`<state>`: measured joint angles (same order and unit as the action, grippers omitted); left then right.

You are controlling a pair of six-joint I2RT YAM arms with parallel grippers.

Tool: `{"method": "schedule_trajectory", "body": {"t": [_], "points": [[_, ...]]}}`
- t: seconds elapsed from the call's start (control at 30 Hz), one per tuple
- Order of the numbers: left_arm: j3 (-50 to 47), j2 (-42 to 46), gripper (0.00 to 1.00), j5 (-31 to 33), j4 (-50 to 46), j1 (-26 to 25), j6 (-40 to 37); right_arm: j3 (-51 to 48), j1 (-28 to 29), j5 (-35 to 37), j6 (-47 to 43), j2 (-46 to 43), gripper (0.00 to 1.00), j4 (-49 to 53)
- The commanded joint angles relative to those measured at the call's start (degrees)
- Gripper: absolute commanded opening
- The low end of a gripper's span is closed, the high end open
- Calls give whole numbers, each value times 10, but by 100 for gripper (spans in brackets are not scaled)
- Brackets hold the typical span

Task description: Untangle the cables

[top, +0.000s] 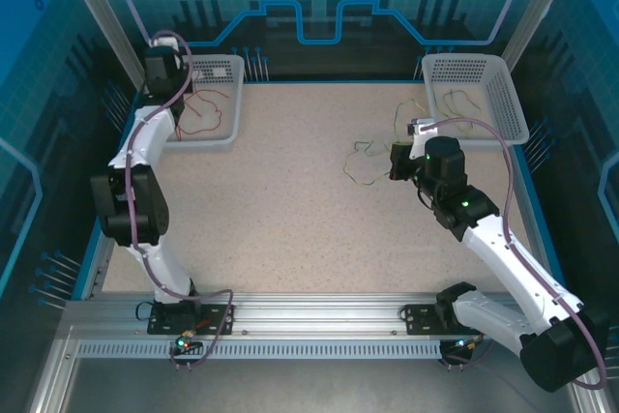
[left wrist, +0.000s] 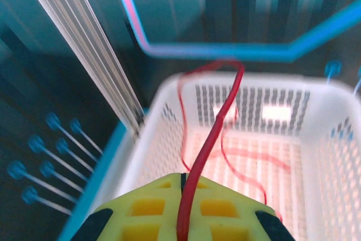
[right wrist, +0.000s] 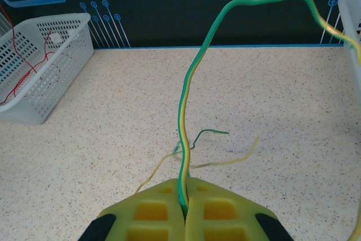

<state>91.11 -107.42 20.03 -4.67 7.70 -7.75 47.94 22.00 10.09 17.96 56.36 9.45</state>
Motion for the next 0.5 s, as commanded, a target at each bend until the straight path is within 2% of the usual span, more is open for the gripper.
{"method": "schedule_trajectory", "body": {"t": [0.0,0.17,0.33,0.47], "points": [[3,-27,0,-14,-64,-5,49,-3,9,6,-2,-12,0,-4],[91,-116,0,-103,-196,-4,81,0,8,4,-4,-6,0,-7],[125,-149,0,-211,-233,-5,100,-7,9,2,1,-5,0,-13],[131,-161,0,-221,-252,-5,113,-8,9,3,3,-8,0,-12]]}}
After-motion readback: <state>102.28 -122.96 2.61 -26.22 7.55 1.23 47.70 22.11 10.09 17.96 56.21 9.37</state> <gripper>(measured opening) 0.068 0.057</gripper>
